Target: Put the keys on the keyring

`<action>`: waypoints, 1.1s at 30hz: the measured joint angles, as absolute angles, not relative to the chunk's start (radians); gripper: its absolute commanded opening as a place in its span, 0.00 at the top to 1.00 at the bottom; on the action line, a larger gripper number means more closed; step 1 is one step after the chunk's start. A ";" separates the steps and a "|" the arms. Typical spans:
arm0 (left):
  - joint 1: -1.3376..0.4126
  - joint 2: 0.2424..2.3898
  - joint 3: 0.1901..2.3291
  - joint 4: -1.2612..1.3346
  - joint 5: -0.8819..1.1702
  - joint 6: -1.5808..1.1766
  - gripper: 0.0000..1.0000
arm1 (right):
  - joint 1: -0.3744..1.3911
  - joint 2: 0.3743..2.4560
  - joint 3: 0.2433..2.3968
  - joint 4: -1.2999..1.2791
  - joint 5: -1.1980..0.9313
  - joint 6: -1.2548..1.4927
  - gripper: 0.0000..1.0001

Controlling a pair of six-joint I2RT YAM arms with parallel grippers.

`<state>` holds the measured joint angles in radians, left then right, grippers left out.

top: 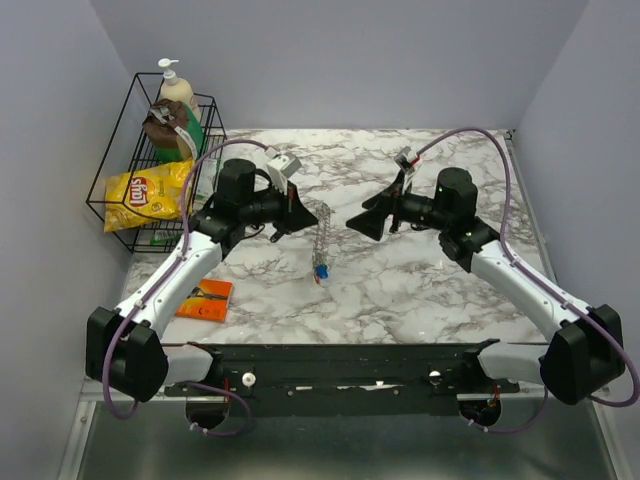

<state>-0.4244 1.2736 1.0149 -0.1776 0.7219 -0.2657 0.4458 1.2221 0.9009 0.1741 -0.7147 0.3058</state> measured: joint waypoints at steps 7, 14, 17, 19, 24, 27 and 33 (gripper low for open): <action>-0.255 1.274 1.181 -0.307 0.625 -0.247 1.00 | 0.448 1.372 1.041 0.027 -0.586 0.307 0.00; -0.105 1.271 1.338 -0.421 0.551 -0.231 1.00 | 0.522 1.642 1.322 -0.147 -0.421 0.305 0.00; -0.052 1.263 1.393 -0.466 0.509 -0.231 1.00 | 0.572 1.793 1.479 -0.221 -0.389 0.325 0.03; -0.026 1.252 1.425 -0.488 0.475 -0.231 1.00 | 0.594 1.875 1.553 -0.250 -0.382 0.351 0.03; 0.005 1.201 1.493 -0.524 0.395 -0.223 1.00 | 0.654 2.045 1.730 -0.361 -0.353 0.375 0.04; 0.020 1.177 1.536 -0.534 0.368 -0.213 1.00 | 0.706 2.151 1.887 -0.439 -0.299 0.339 0.07; 0.027 1.143 1.571 -0.545 0.317 -0.210 1.00 | 0.807 2.327 2.148 -0.577 -0.189 0.263 0.19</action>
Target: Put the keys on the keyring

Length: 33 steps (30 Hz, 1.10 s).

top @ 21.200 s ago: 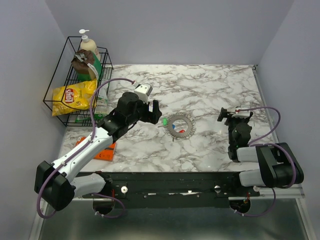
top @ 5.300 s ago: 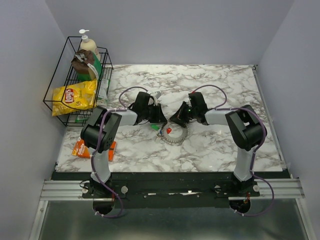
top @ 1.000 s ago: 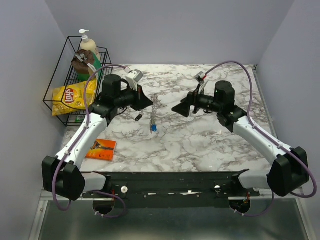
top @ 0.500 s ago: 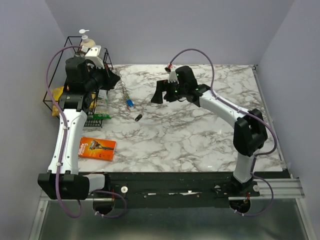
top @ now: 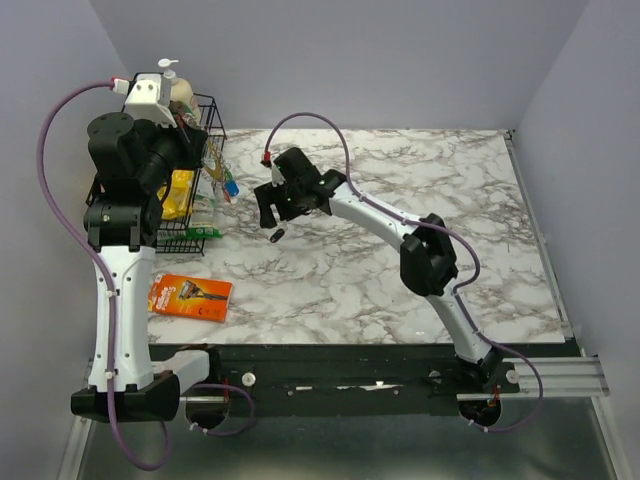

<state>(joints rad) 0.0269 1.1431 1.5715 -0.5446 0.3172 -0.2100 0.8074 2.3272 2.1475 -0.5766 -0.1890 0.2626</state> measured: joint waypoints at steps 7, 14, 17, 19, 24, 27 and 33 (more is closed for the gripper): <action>0.027 1.140 1.591 -0.549 0.313 -0.217 1.00 | 0.838 2.418 2.184 -0.638 -0.112 0.282 0.25; 0.030 1.121 1.581 -0.545 0.354 -0.224 1.00 | 0.849 2.469 2.230 -0.634 -0.028 0.354 0.41; 0.031 1.108 1.568 -0.544 0.376 -0.225 1.00 | 0.854 2.469 2.230 -0.614 -0.007 0.392 0.44; 0.031 1.104 1.561 -0.541 0.386 -0.225 1.00 | 0.855 2.473 2.235 -0.604 0.000 0.413 0.45; 0.031 1.100 1.552 -0.539 0.417 -0.225 1.00 | 0.855 2.506 2.265 -0.581 0.001 0.462 0.55; 0.031 1.089 1.533 -0.526 0.439 -0.226 1.00 | 0.855 2.535 2.273 -0.570 -0.018 0.496 0.64; 0.031 1.050 1.489 -0.514 0.477 -0.230 1.00 | 0.855 2.569 2.273 -0.557 -0.044 0.544 0.75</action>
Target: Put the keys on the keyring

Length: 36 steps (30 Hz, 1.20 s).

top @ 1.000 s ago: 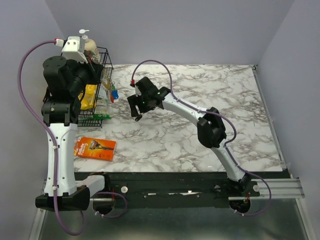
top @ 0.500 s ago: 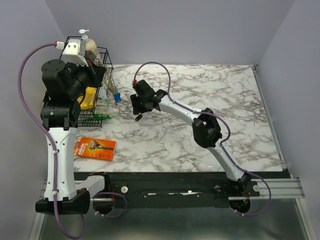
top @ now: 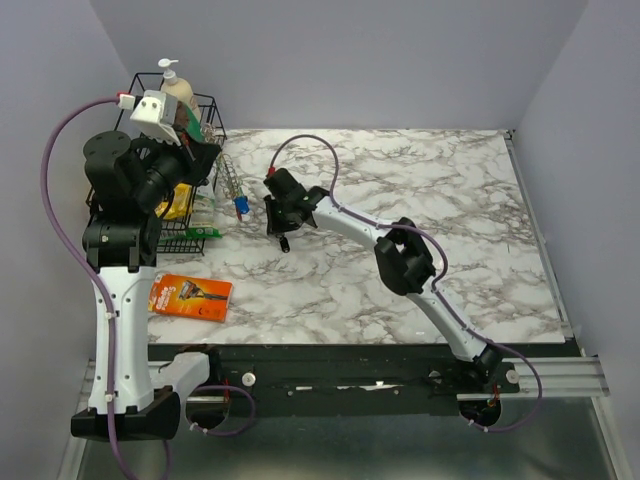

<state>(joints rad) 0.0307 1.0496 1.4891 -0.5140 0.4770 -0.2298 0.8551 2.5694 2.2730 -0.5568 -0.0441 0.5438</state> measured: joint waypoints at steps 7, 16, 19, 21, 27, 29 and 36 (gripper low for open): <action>0.031 1.031 1.488 -0.500 0.499 -0.233 1.00 | 0.852 2.503 2.141 -0.508 -0.059 0.566 0.78; 0.031 1.026 1.451 -0.466 0.527 -0.259 1.00 | 0.851 2.297 1.804 -0.481 -0.079 0.575 0.79; 0.031 1.021 1.438 -0.459 0.536 -0.267 1.00 | 0.851 2.221 1.681 -0.465 -0.084 0.575 0.82; 0.031 1.017 1.431 -0.453 0.538 -0.274 1.00 | 0.851 2.182 1.626 -0.463 -0.090 0.571 0.80; 0.031 1.009 1.417 -0.447 0.544 -0.287 1.00 | 0.851 2.111 1.553 -0.474 -0.094 0.530 0.71; 0.031 1.008 1.416 -0.444 0.544 -0.290 1.00 | 0.851 2.095 1.566 -0.478 -0.089 0.515 0.71; 0.031 1.006 1.416 -0.442 0.551 -0.300 1.00 | 0.851 2.140 1.798 -0.478 -0.071 0.477 0.65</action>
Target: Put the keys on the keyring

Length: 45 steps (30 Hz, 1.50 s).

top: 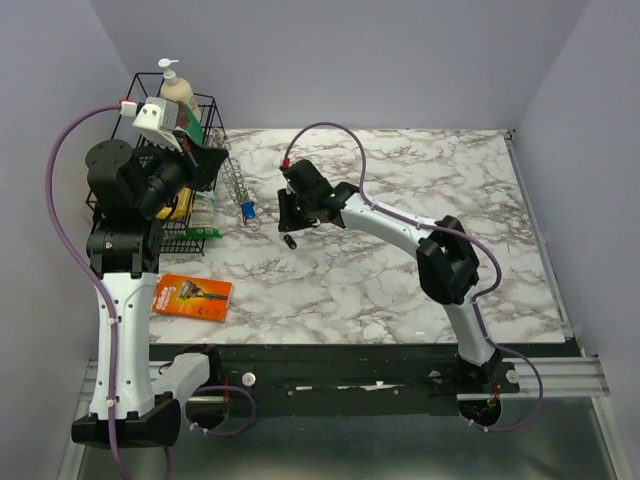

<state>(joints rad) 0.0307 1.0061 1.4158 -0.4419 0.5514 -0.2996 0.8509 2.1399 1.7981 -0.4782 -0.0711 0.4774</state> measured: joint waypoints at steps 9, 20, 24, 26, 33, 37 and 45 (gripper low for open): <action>0.031 0.998 1.416 -0.434 0.570 -0.302 1.00 | 0.851 2.362 2.052 -0.495 -0.052 0.474 0.57; 0.031 0.983 1.416 -0.427 0.601 -0.302 1.00 | 0.846 2.440 2.126 -0.542 0.017 0.498 0.57; 0.031 0.979 1.416 -0.420 0.610 -0.302 1.00 | 0.842 2.448 2.139 -0.557 0.017 0.505 0.58; 0.031 0.977 1.416 -0.413 0.616 -0.303 1.00 | 0.841 2.452 2.142 -0.565 0.017 0.508 0.59; 0.031 0.967 1.415 -0.397 0.637 -0.307 1.00 | 0.838 2.481 2.151 -0.601 0.011 0.523 0.62; 0.031 0.956 1.411 -0.392 0.645 -0.308 1.00 | 0.836 2.487 2.162 -0.616 -0.002 0.524 0.64; 0.031 0.932 1.409 -0.387 0.650 -0.309 1.00 | 0.836 2.492 2.170 -0.635 -0.014 0.520 0.66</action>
<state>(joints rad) 0.0307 0.9321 1.4094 -0.3870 0.6498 -0.3092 0.8364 2.4916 2.1700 -0.6346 -0.0135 0.5201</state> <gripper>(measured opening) 0.008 0.348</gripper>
